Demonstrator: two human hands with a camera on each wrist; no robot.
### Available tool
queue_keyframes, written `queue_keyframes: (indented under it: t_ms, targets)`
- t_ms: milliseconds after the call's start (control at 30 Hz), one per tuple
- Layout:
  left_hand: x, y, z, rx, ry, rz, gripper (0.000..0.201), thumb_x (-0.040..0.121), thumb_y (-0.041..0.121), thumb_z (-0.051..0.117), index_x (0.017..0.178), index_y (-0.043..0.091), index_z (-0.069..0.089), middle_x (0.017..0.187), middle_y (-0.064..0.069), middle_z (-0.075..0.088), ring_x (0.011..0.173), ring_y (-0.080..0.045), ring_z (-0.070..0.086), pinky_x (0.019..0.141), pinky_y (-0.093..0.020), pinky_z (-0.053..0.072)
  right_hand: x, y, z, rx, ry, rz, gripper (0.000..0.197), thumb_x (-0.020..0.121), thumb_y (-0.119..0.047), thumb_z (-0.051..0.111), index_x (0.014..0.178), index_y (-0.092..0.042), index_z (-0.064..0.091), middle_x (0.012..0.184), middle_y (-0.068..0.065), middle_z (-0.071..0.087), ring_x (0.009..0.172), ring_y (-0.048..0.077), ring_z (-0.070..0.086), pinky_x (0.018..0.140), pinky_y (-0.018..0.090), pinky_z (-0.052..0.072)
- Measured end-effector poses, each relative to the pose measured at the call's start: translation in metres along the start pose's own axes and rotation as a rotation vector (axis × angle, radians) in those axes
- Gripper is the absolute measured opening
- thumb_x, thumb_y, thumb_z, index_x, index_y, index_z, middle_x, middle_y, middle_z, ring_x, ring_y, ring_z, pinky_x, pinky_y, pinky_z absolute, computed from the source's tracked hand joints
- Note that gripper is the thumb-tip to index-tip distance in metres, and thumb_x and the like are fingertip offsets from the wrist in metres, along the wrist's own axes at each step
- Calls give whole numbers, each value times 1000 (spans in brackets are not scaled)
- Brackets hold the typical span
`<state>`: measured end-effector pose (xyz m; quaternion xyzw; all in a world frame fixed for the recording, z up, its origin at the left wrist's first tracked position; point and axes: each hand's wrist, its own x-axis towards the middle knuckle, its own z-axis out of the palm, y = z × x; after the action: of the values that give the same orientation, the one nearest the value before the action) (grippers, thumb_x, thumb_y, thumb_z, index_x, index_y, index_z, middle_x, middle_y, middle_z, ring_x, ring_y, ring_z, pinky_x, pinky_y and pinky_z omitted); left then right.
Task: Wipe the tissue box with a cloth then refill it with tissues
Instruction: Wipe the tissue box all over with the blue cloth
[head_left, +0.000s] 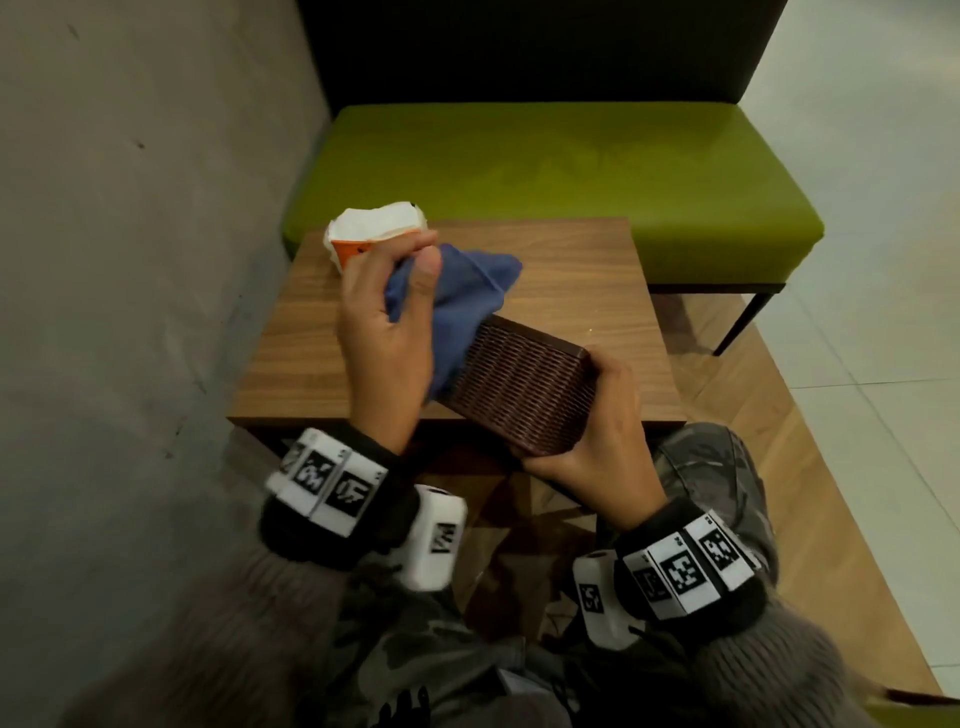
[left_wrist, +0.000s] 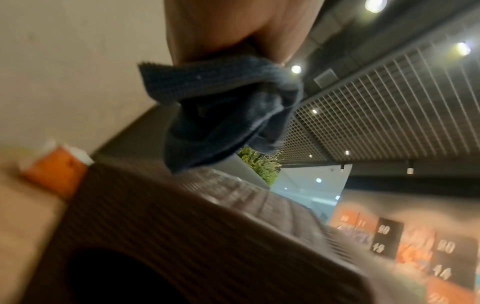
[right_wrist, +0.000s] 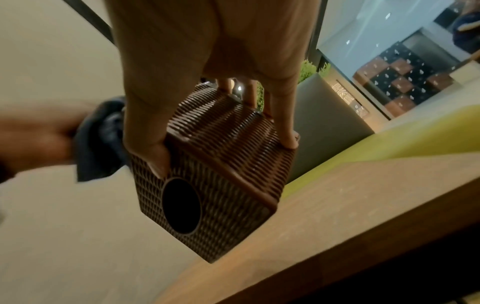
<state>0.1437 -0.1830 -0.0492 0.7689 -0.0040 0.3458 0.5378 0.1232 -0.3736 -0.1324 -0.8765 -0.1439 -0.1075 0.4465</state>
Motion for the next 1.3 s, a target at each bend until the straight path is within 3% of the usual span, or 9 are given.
queue_keyframes:
  t_ms: [100,267,433,600,633,767,967,1133,1300]
  targets:
    - [-22,14,26,77,-125,32,36,88,47,54,98,16,69,117,-13,55,112,-19,53,97,-16,37,-1,-7,8,53,5,-55,105,49,-41,85,135,-5,35,121,-5,36,115,11,39,95,8,29]
    - [-56,-10,18,416,-633,548,39,86,45,61,120,27,62,141,-7,46,137,-25,35,109,-56,27,-5,0,-3,87,106,-34,98,56,-48,78,134,-7,37,123,-3,41,116,17,47,98,39,46]
    - [-31,-22,16,269,-405,250,20,87,23,64,105,14,67,124,-11,54,121,-25,50,96,-47,44,-13,0,4,114,56,-21,102,49,-49,80,133,-13,35,125,-4,40,117,18,46,88,50,51]
    - [-62,-11,10,294,-719,732,23,86,22,67,105,8,69,121,-16,56,117,-30,51,100,-41,43,-11,1,-1,189,78,-15,96,56,-46,85,134,-19,34,128,6,48,117,21,53,94,45,50]
    - [-55,-14,9,300,-701,698,24,86,22,66,107,11,66,123,-12,54,118,-28,50,100,-40,43,-10,1,-2,166,71,-34,99,55,-45,85,135,-15,34,128,3,46,118,19,51,93,46,51]
    - [-25,-21,17,302,-293,178,18,87,22,62,104,16,66,116,-5,55,110,-20,55,92,-41,47,-9,1,1,111,45,-79,100,51,-44,81,134,-14,34,124,-7,38,117,18,46,88,51,51]
    - [-43,-5,29,279,-612,541,28,88,22,63,115,13,65,126,-13,55,119,-23,49,105,-27,36,-6,-2,0,81,75,-90,97,55,-41,83,135,-9,37,125,0,42,117,23,49,91,50,50]
    - [-21,-20,28,323,-319,223,23,89,22,62,109,13,65,119,-10,55,113,-23,53,95,-41,46,-7,6,-1,31,104,-78,105,49,-29,94,134,-6,37,125,0,41,117,22,47,90,50,50]
    - [-58,-21,12,281,-669,607,27,88,18,65,113,9,66,126,-18,55,119,-28,51,102,-36,41,-8,13,-5,90,85,-50,101,52,-33,90,134,-6,38,125,6,45,116,25,50,87,50,52]
